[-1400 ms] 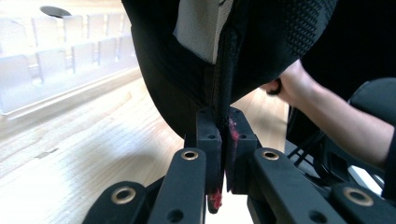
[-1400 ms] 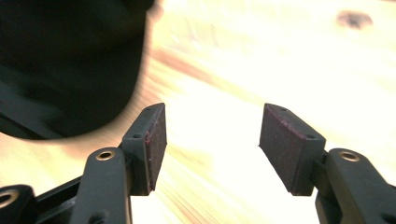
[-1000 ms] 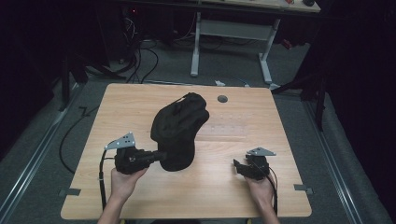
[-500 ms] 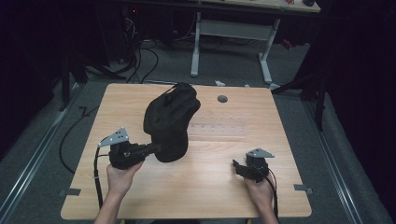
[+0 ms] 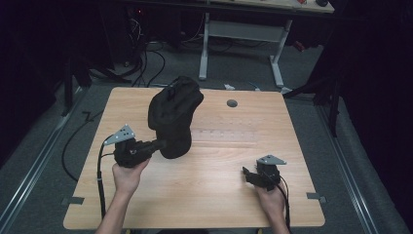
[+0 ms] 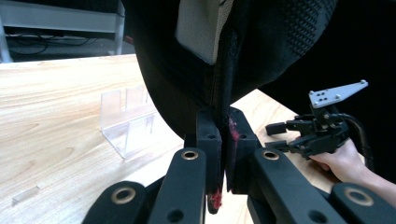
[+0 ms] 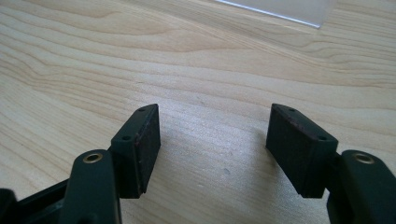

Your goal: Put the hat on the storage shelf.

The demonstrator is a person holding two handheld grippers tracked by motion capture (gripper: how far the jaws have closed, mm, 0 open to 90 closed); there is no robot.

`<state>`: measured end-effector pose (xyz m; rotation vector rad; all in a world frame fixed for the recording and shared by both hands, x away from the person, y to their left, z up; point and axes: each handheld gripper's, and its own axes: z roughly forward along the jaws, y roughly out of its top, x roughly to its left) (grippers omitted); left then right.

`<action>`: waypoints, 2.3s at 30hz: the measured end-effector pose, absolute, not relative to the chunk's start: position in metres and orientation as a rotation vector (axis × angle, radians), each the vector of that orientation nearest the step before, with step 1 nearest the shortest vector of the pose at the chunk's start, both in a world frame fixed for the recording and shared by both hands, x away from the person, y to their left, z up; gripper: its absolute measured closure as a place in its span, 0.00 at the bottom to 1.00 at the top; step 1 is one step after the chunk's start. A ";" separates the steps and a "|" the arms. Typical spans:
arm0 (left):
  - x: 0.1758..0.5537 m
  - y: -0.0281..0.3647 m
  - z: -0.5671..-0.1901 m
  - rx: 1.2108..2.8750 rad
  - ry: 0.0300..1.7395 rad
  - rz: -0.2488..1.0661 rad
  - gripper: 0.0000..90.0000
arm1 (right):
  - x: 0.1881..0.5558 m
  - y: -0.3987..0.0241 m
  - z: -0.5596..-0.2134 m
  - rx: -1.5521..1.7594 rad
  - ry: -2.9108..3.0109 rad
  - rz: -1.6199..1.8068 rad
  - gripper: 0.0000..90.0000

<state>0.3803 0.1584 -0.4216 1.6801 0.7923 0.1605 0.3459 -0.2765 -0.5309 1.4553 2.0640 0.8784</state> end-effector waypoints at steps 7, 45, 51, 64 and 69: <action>0.393 0.158 -0.412 1.675 0.797 0.178 0.96 | 0.346 -0.277 -0.531 1.453 2.063 0.878 0.39; 0.441 0.132 -0.422 1.679 0.847 0.289 0.96 | 0.346 -0.277 -0.531 1.450 2.066 0.877 0.39; 0.445 0.127 -0.427 1.687 0.866 0.300 0.96 | 0.346 -0.277 -0.531 1.450 2.066 0.878 0.39; 0.451 0.116 -0.439 1.729 0.876 0.320 0.96 | 0.346 -0.277 -0.531 1.447 2.066 0.878 0.38; 0.452 0.114 -0.445 1.747 0.887 0.308 0.96 | 0.346 -0.277 -0.531 1.449 2.066 0.878 0.38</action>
